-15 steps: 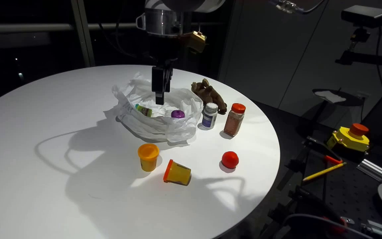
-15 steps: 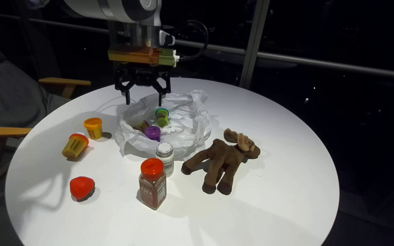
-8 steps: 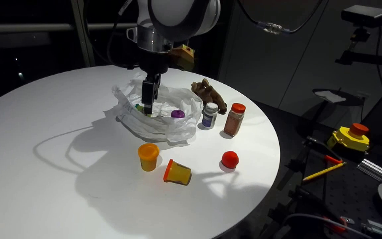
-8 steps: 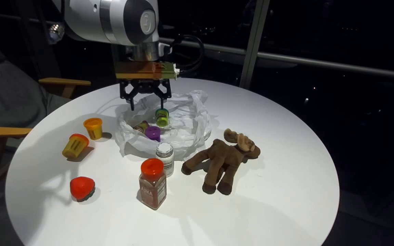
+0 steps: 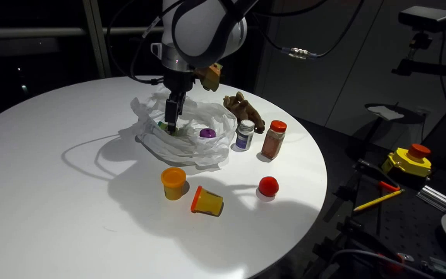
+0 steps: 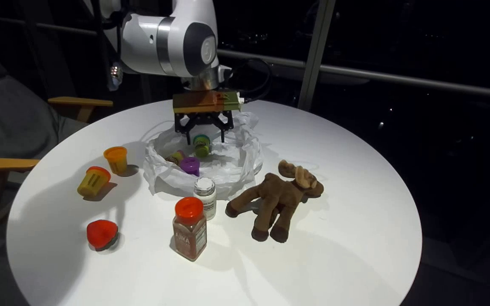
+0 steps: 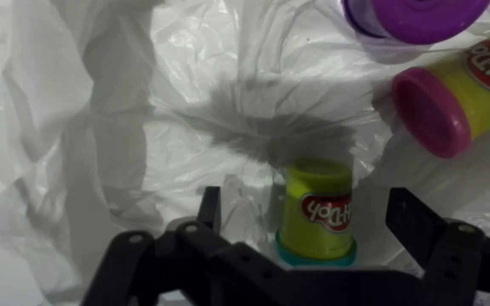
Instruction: Pick up all the objects from plastic bag and put it on the table.
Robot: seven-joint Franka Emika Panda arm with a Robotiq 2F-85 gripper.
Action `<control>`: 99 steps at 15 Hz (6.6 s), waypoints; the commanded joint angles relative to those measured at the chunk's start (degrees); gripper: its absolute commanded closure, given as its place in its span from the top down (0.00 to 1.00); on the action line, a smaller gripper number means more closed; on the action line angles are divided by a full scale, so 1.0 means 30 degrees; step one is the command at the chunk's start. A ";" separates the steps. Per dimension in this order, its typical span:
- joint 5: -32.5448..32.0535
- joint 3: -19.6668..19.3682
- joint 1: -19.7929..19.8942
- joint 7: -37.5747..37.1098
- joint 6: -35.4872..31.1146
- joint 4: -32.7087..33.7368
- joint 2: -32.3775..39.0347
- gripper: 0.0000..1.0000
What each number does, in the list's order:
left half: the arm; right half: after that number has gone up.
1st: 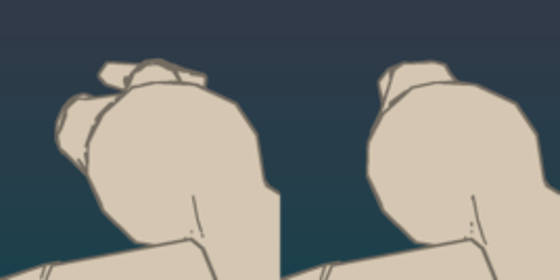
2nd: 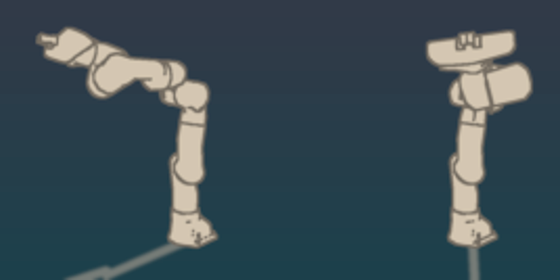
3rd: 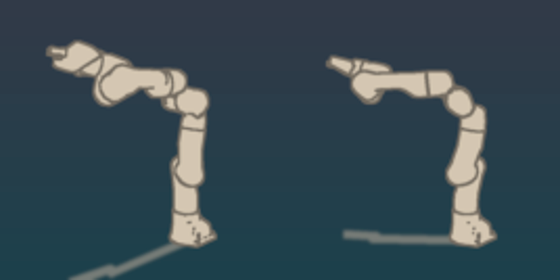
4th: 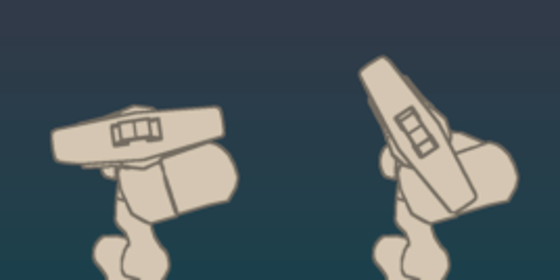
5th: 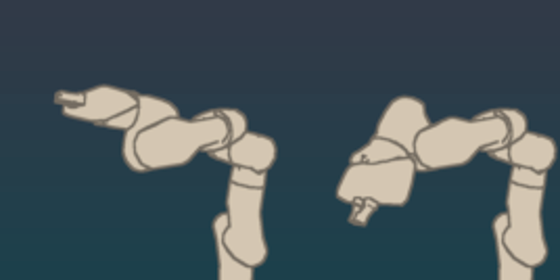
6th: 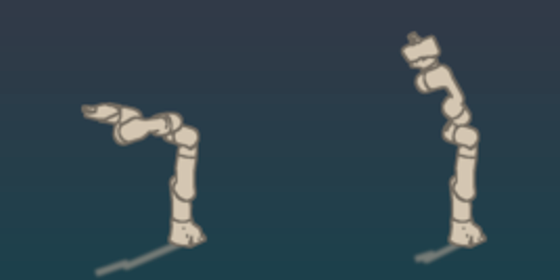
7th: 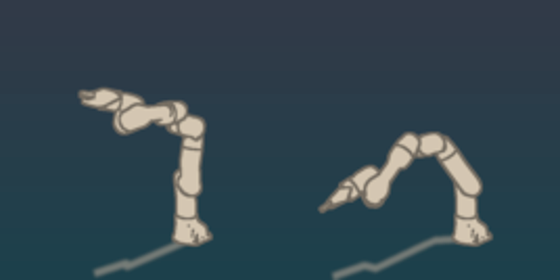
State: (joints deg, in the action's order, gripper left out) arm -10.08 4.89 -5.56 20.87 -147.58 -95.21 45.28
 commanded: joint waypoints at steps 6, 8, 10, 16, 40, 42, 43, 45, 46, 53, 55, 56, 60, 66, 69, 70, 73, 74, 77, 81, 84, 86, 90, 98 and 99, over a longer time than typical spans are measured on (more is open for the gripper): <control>-0.0111 0.0326 -0.0112 -0.0293 0.1027 0.2552 0.1881 0.69; -0.0216 0.0243 -0.0327 -0.0492 0.0851 0.2866 0.2111 0.54; -0.0273 0.0177 -0.0465 -0.0597 0.0759 0.3024 0.2162 0.38; -0.0755 -0.0924 -0.0940 -0.1822 0.0890 0.2655 0.1541 0.19; 0.0816 0.0677 -0.0350 -0.3031 0.1437 -1.4904 -1.3063 0.19; 0.0753 0.0864 -0.0532 -0.3311 0.1066 -1.5376 -1.2563 0.19; 0.0669 0.0960 -0.0609 -0.3476 0.0821 -1.5602 -1.2354 0.19; 0.0378 0.1097 -0.0906 -0.4406 0.0476 -1.5677 -1.1691 0.19; 0.0287 0.1131 -0.1051 -0.4835 0.0276 -1.5703 -1.1405 0.19; -0.2203 0.0021 -0.2797 -0.9753 -0.2825 -1.5112 -0.9197 0.19; -0.2835 -0.0465 -0.3383 -1.0844 -0.3044 -1.4837 -0.8507 0.19; -0.3067 -0.0723 -0.3659 -1.1307 -0.3105 -1.4683 -0.8213 0.19; -0.2806 -0.1386 -0.4335 -1.2502 -0.3381 -1.3866 -0.7181 0.22; -0.0566 -0.0481 -0.3136 -1.0938 -0.0907 -1.2935 -0.7931 0.99; 0.0719 -0.0202 -0.2475 -1.0230 0.1728 -1.2035 -0.8683 1.00; 0.1102 -0.0074 -0.2202 -0.9844 0.2485 -1.1639 -0.8912 1.00; 0.1508 -0.0135 -0.1795 -0.9695 0.3541 -1.0361 -0.9055 1.00; 0.1325 -0.0258 -0.1739 -0.9842 0.3309 -1.0000 -0.8996 1.00; 0.1546 -0.0259 -0.1326 -0.9748 0.2791 -0.8966 -0.8412 1.00; 0.1307 -0.0487 -0.1182 -1.0166 0.2313 -0.8193 -0.7473 1.00; 0.1350 -0.0601 -0.1138 -1.0299 0.1970 -0.7618 -0.6629 1.00; 0.1369 -0.0715 -0.1178 -1.0438 0.1600 -0.7241 -0.6082 1.00; 0.1372 -0.1065 -0.1234 -1.0907 0.1017 -0.6479 -0.5065 1.00; 0.1219 -0.1600 -0.1344 -1.1184 0.0958 -0.5673 -0.3966 1.00; 0.1228 -0.1597 -0.1341 -1.1175 0.0940 -0.5669 -0.3898 0.85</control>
State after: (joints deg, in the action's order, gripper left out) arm -7.16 0.47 -9.20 -12.19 -144.50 -113.95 32.37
